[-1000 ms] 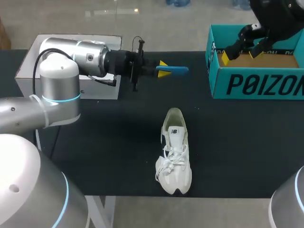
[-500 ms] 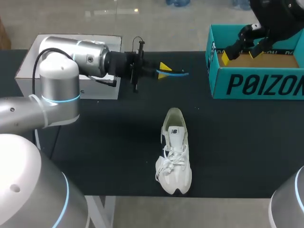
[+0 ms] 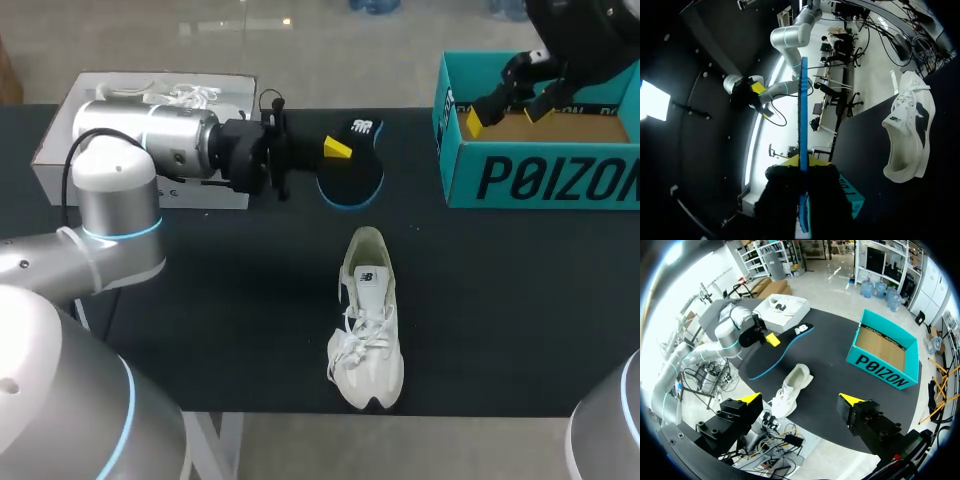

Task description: Take the shoe out of the shoebox, open the shoe tongue, remove and reinsert the insole, then place the shoe into the shoebox

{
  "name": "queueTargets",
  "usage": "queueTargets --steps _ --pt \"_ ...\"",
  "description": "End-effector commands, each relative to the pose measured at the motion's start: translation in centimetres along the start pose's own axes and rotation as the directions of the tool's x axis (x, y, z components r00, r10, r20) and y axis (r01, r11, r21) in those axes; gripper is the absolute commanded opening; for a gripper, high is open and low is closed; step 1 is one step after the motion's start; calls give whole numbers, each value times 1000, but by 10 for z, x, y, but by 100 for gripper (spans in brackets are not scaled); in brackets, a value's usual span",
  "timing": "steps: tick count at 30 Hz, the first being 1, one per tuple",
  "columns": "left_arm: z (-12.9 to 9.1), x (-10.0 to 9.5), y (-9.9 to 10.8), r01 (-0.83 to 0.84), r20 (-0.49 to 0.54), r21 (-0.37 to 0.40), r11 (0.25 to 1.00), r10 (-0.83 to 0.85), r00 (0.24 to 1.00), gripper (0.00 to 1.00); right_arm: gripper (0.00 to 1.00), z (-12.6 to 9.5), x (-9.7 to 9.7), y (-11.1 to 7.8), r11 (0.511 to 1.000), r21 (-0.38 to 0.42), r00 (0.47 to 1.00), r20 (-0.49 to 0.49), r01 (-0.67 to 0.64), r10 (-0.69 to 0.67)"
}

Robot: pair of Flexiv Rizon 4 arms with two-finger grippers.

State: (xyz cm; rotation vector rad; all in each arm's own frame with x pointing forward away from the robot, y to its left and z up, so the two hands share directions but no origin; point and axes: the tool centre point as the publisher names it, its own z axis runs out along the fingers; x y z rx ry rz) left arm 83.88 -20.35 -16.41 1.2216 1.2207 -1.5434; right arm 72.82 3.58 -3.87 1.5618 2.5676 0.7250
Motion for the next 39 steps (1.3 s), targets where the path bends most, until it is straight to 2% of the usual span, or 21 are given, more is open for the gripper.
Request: queueTargets --steps 1,8,12,15,28,29,39 --pt "-3 4 1 -109 8 -9 994 109 994 0 100 1 1 3 1000 5 1000 1 -2 2" --pt "-2 17 6 -147 -53 -35 989 145 988 0 100 1 1 3 1000 5 1000 1 -2 2" --pt "5 9 14 -217 -115 -68 974 209 971 0 100 1 1 3 1000 5 1000 1 -2 2" --pt "9 -2 20 -275 -102 -101 956 265 959 0 100 1 1 3 1000 5 1000 1 -2 2" --pt "13 -6 32 -381 -154 -58 923 369 917 0 100 1 1 3 1000 5 1000 1 -2 2" --pt "13 -6 32 -375 -130 -51 925 367 921 0 100 1 1 3 1000 5 1000 1 -2 2" --pt "10 -9 30 -386 -130 -31 922 379 916 0 100 1 1 3 1000 5 1000 1 -2 2"
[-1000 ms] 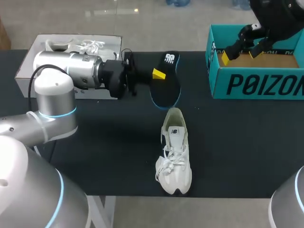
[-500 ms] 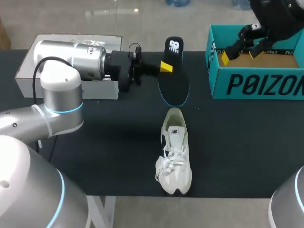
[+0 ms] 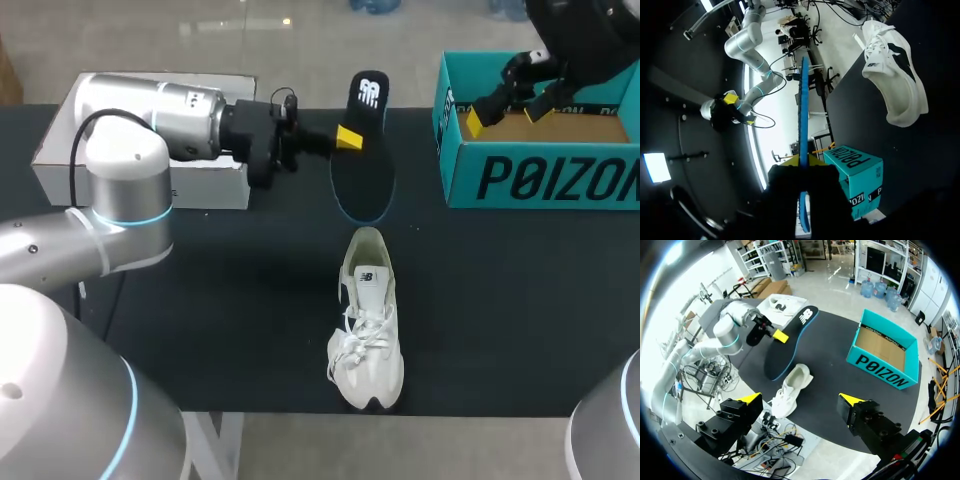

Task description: Take the shoe out of the shoebox, open the shoe tongue, remove and reinsert the insole, then place the shoe into the shoebox

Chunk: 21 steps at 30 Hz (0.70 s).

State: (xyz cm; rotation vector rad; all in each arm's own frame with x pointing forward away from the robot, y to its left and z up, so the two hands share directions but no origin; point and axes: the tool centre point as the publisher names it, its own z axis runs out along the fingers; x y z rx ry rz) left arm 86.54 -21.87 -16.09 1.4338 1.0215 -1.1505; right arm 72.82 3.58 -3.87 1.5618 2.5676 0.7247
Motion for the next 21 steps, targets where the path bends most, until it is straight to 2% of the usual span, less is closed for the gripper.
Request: queueTargets --steps 1,16,17,19,21 --pt "1 1 2 -3 2 5 1000 3 1000 0 100 1 1 3 1000 5 1000 1 -2 2" --pt "1 1 2 -3 2 5 1000 3 1000 0 100 1 1 3 1000 5 1000 1 -2 2" --pt "1 1 2 -3 2 5 1000 3 1000 0 100 2 -5 -3 999 -46 999 -44 -4 2" --pt "1 1 2 -3 2 5 1000 3 1000 0 100 5 -10 -9 995 -101 994 -113 -19 7" --pt "1 1 2 -3 2 5 1000 3 1000 0 100 9 -11 -18 969 -247 975 -222 -23 -33"
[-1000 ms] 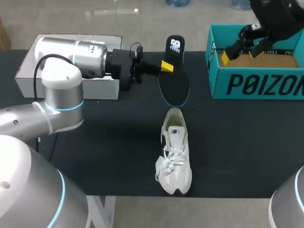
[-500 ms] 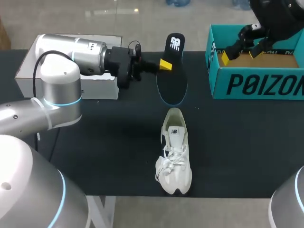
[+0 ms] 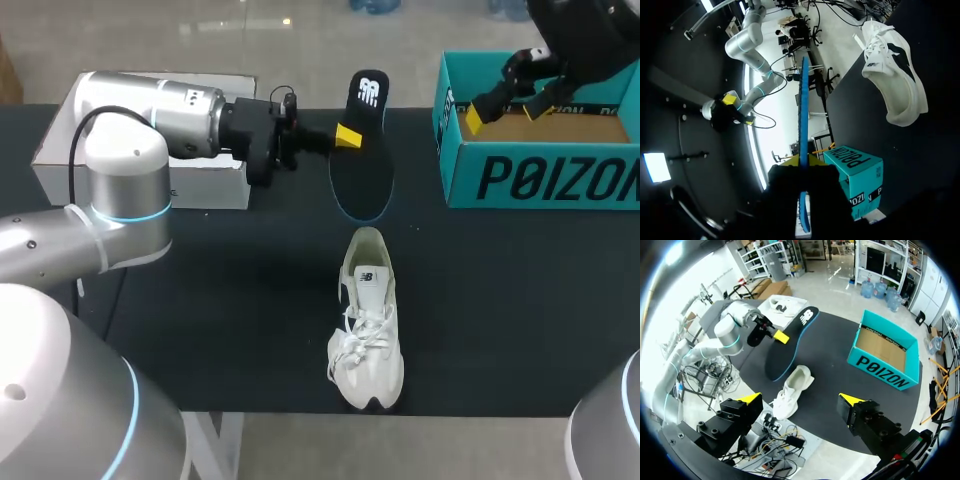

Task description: Take the shoe out of the shoebox, open the shoe tongue, remove and reinsert the insole, then place the shoe into the shoebox

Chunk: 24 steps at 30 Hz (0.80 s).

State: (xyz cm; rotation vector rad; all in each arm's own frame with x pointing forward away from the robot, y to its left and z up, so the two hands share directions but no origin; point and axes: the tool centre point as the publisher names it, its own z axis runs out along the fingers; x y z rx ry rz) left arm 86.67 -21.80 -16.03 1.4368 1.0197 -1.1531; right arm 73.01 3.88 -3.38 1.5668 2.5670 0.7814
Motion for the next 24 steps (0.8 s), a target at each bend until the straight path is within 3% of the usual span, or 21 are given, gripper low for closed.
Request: queueTargets --steps 1,2,7,16,21,24 --pt "1 1 1 -3 2 1 1000 3 1000 0 100 14 -17 -27 963 -267 969 -242 -23 -44" --pt "1 1 1 -3 2 1 1000 3 1000 0 100 20 -19 -32 943 -328 958 -282 -51 -46" --pt "1 1 1 -3 2 1 1000 3 1000 0 100 40 -20 -39 903 -414 904 -421 -115 -78" --pt "1 1 1 -3 2 1 1000 3 1000 0 100 62 -29 -28 839 -490 767 -624 -235 -150" --pt "1 1 1 -3 2 1 1000 3 1000 0 100 66 -32 -4 867 -453 706 -683 -207 -189" --pt "1 1 1 -3 2 1 1000 3 1000 0 100 68 -33 8 888 -428 706 -681 -168 -194"
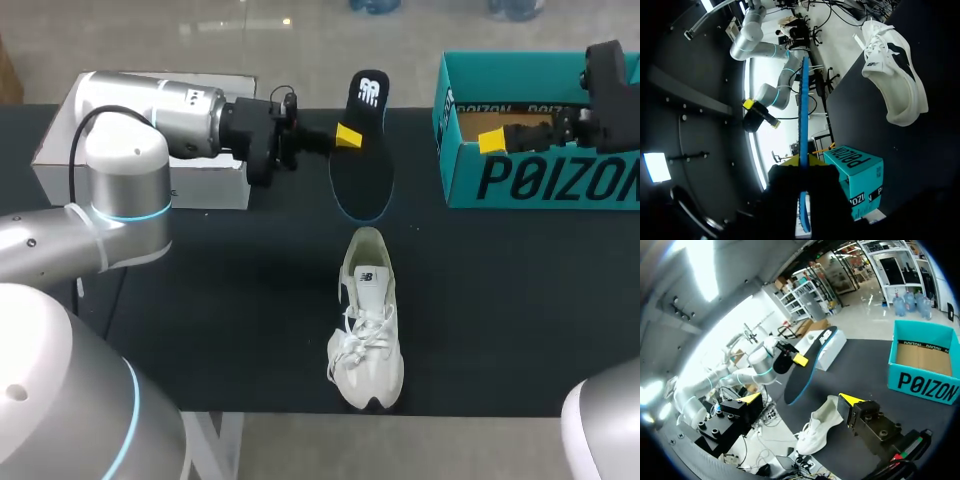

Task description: Take the shoe out of the shoebox, open the shoe tongue, remove and reinsert the insole, then place the shoe into the shoebox

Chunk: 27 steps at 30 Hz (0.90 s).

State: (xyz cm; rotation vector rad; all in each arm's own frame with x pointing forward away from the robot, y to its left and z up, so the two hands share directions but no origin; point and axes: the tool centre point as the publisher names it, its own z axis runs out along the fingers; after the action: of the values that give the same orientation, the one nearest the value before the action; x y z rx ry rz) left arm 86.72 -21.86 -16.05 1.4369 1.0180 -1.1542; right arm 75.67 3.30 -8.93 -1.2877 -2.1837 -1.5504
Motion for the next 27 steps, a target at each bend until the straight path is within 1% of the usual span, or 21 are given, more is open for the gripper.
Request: queueTargets --steps 1,3,4,5,6,7,8,9,12,14,15,18,20,27 --pt "1 1 0 -2 0 0 1000 2 1000 0 100 16 -12 11 998 -68 951 -307 1 -22" --pt "1 1 0 -2 0 0 1000 2 1000 0 100 18 -17 17 998 -61 939 -343 14 -34" --pt "1 1 0 -2 0 0 1000 2 1000 0 100 18 -19 20 997 -67 939 -340 29 -50" --pt "1 1 0 -2 0 0 1000 2 1000 0 100 18 -21 24 997 -53 940 -334 52 -67" --pt "1 1 0 -2 0 0 1000 2 1000 0 100 19 -22 27 997 -57 933 -353 56 -73" --pt "1 1 0 -2 0 0 1000 2 1000 0 100 20 -26 31 998 -41 929 -366 45 -57" --pt "1 1 0 -2 0 0 1000 2 1000 0 100 21 -29 33 999 -8 935 -352 44 -44" --pt "1 1 0 -2 0 0 1000 2 1000 0 100 22 -33 35 999 -16 930 -366 34 -37" --pt "1 1 0 -2 0 0 1000 2 1000 0 100 24 -46 38 1000 3 923 -385 -18 18" --pt "1 1 0 -2 0 0 1000 2 1000 0 100 28 -53 41 998 38 911 -407 -53 64" --pt "1 1 0 -2 0 0 1000 2 1000 0 100 31 -56 44 997 42 904 -420 -63 75" --pt "1 1 0 -2 0 0 1000 2 1000 0 100 45 -59 50 989 110 876 -462 -99 139" --pt "1 1 0 -2 0 0 1000 2 1000 0 100 56 -58 52 982 151 867 -469 -111 171" --pt "1 1 0 -2 0 0 1000 2 1000 0 100 91 -55 51 977 184 849 -493 -113 191"
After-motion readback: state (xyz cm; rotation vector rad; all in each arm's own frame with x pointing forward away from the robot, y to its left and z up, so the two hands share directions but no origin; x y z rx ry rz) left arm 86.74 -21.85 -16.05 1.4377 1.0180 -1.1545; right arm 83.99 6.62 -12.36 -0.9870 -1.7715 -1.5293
